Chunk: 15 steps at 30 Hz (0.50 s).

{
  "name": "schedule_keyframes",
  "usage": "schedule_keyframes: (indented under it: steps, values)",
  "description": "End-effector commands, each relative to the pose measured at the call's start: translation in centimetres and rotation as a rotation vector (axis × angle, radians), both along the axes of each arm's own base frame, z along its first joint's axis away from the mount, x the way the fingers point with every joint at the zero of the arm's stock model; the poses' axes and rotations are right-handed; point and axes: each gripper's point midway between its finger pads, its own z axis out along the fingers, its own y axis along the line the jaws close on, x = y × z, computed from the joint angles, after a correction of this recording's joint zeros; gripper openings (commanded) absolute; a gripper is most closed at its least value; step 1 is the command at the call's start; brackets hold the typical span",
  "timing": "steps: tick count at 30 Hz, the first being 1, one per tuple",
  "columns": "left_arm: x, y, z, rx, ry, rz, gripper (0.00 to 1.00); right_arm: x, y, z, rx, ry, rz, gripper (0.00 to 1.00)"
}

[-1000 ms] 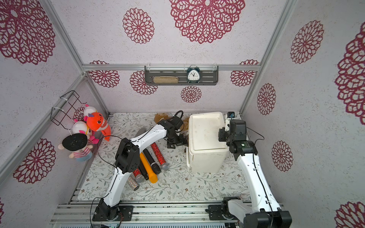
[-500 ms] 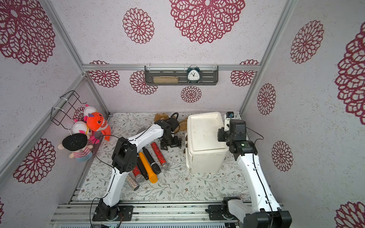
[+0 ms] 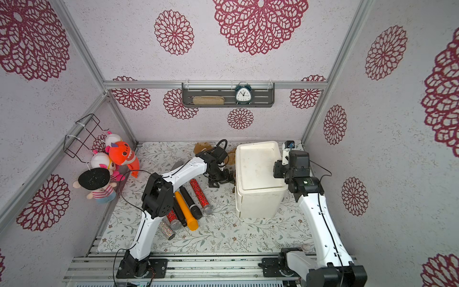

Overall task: Take the microphone out of the drawer
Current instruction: Close the drawer of the storage box.

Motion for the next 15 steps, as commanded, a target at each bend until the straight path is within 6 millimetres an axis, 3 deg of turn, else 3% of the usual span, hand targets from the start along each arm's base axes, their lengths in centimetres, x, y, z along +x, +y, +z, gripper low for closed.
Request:
schedule_keyframes:
  steps: [1, 7, 11, 15]
  values:
    - [0.5, 2.9, 3.4, 0.012, -0.07, 0.035, 0.97, -0.8, 2.0, 5.0, 0.089, -0.107, 0.074, 0.65]
    - [0.8, 8.2, 6.4, 0.074, -0.136, 0.059, 0.97, -0.3, 0.6, 8.2, 0.096, -0.161, 0.041, 0.99]
    - [1.3, 11.5, 9.2, 0.11, -0.228, 0.091, 0.97, 0.9, -2.2, 8.4, 0.14, -0.151, -0.036, 0.99]
    - [2.2, 14.8, 11.0, 0.168, -0.34, 0.131, 0.97, 2.4, -5.6, 6.7, 0.161, -0.12, -0.154, 0.99]
